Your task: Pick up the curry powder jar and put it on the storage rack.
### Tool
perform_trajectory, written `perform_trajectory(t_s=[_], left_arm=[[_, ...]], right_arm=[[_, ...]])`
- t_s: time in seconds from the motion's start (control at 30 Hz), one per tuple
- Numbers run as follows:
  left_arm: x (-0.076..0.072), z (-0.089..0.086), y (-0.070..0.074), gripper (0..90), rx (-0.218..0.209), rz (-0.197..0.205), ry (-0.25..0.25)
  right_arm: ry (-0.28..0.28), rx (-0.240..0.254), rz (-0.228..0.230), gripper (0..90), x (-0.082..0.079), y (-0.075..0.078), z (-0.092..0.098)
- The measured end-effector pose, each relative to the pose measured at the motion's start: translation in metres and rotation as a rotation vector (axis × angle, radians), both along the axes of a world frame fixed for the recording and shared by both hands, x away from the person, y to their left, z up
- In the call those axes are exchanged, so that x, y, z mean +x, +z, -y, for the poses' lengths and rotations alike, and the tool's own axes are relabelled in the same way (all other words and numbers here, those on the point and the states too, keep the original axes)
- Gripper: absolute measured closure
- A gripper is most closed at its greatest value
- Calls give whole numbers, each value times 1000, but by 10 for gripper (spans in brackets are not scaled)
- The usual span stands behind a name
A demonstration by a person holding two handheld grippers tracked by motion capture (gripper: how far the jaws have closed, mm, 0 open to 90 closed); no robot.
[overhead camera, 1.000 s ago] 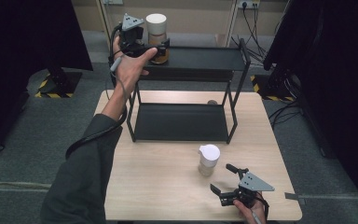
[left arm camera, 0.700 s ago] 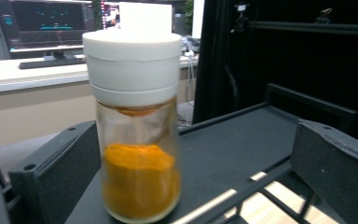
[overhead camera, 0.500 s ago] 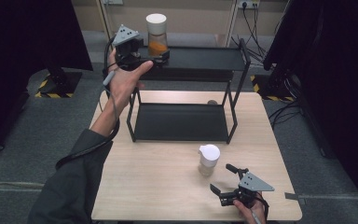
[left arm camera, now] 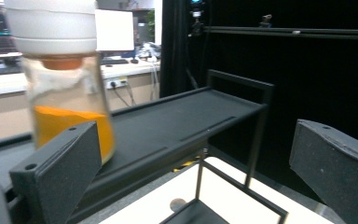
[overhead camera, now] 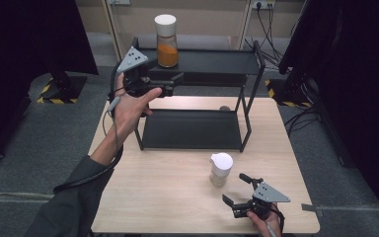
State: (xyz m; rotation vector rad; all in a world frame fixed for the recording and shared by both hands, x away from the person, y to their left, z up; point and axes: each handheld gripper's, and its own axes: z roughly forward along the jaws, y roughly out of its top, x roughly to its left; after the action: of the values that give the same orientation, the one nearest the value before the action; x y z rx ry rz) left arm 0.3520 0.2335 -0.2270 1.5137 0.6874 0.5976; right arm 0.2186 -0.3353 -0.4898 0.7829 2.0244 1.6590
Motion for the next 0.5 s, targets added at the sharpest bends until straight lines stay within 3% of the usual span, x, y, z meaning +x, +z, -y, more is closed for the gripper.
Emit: perform_trajectory(t_s=[0.5], left_arm=[[-24, -3, -33, 17, -18, 6, -108]], right_arm=[[-4, 2, -2, 6, 0, 0, 0]])
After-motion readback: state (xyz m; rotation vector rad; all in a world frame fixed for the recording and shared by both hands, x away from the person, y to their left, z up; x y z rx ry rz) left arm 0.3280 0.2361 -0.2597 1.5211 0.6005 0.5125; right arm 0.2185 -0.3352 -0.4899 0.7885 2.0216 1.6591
